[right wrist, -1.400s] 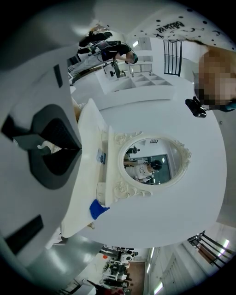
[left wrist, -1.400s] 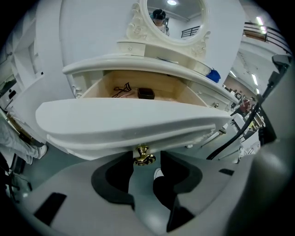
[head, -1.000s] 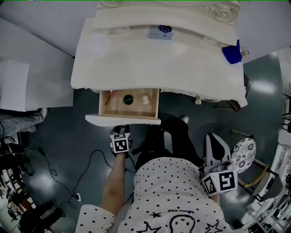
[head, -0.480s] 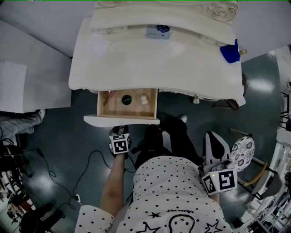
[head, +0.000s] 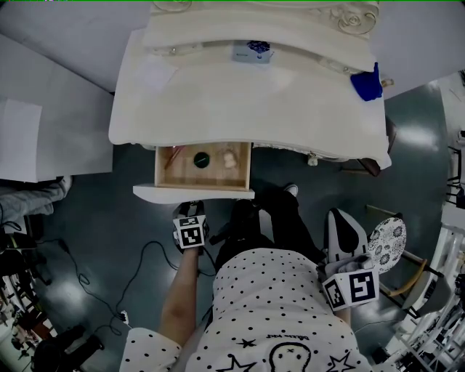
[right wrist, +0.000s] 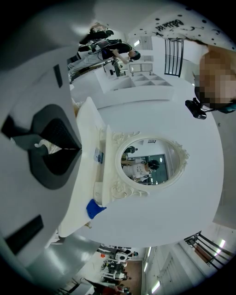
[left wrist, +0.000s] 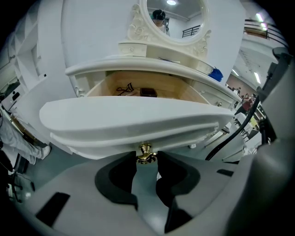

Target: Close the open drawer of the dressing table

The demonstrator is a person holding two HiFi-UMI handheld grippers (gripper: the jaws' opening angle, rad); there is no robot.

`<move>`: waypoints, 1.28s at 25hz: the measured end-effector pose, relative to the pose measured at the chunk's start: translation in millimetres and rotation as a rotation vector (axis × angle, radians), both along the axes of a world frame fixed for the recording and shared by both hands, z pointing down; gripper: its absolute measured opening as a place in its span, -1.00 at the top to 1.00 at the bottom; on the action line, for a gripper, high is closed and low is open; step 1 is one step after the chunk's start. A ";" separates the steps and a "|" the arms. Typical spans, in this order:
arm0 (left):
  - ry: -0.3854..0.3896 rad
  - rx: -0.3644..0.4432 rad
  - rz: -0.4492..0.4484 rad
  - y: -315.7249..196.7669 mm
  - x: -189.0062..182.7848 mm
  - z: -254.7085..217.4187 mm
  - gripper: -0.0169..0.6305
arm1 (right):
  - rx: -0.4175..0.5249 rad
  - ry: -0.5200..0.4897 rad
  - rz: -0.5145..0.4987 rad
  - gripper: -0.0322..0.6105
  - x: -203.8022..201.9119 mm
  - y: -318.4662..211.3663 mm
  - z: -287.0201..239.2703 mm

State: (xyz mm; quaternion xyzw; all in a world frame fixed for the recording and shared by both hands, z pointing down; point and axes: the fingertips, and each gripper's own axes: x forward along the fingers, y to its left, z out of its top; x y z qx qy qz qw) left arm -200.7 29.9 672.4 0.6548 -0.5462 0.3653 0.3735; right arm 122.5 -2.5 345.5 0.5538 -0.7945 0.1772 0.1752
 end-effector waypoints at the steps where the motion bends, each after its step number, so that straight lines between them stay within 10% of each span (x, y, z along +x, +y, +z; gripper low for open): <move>1: 0.002 0.000 -0.001 -0.3 -0.1 0.3 0.48 | 0.000 0.001 0.000 0.87 -0.4 -0.3 0.1; 32: 0.009 0.043 0.016 -46.8 2.2 0.0 0.48 | 0.013 0.026 0.030 0.87 2.7 -11.0 -3.2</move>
